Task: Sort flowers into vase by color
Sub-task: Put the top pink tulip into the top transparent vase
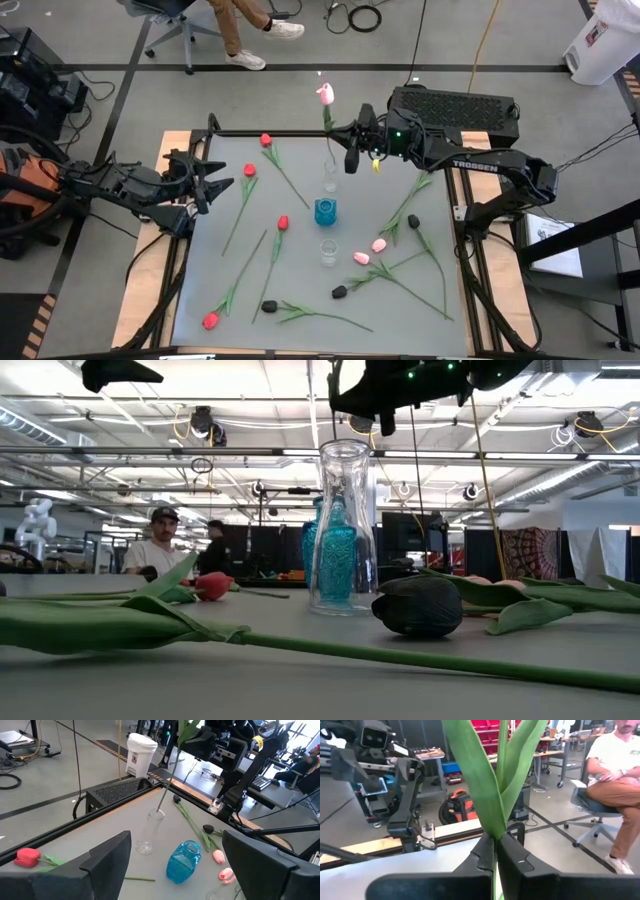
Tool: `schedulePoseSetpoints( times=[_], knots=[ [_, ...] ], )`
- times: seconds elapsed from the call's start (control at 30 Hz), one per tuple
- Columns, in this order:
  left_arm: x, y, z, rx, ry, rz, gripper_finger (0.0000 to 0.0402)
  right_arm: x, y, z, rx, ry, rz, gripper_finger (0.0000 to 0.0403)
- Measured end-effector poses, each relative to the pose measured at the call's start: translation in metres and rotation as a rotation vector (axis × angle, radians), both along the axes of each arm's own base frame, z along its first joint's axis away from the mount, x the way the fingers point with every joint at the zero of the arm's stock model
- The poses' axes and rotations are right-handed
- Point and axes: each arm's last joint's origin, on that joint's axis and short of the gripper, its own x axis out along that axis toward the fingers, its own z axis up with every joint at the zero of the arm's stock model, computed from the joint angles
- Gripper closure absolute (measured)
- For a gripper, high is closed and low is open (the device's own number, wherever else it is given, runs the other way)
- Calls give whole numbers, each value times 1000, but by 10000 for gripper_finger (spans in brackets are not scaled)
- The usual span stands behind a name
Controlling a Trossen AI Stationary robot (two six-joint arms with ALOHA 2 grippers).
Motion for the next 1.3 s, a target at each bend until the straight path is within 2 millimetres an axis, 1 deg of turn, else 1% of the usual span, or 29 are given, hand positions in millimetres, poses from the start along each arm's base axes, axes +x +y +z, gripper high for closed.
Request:
schedulePoseSetpoints(
  times=[0.13, 0.33, 0.43, 0.8, 0.93, 1.3],
  knots=[
    [0, 0, 0, 0, 0, 0, 82, 4, -2, -6, 22, 14, -8, 403],
    [0, 0, 0, -1, -1, 0, 82, 13, -6, -11, 18, -39, -9, 403],
    [0, 0, 0, -1, -1, 0, 82, 16, -7, -15, 32, -33, -10, 403],
    [0, 0, 0, -1, -2, 0, 82, 16, -7, -20, 47, 5, -9, 403],
    [0, 0, 0, -1, -2, 0, 82, 17, -6, -23, 62, 43, -3, 403],
    [1, 0, 0, 0, 2, 0, 82, 16, -6, -24, 62, 53, -2, 403]
  ],
)
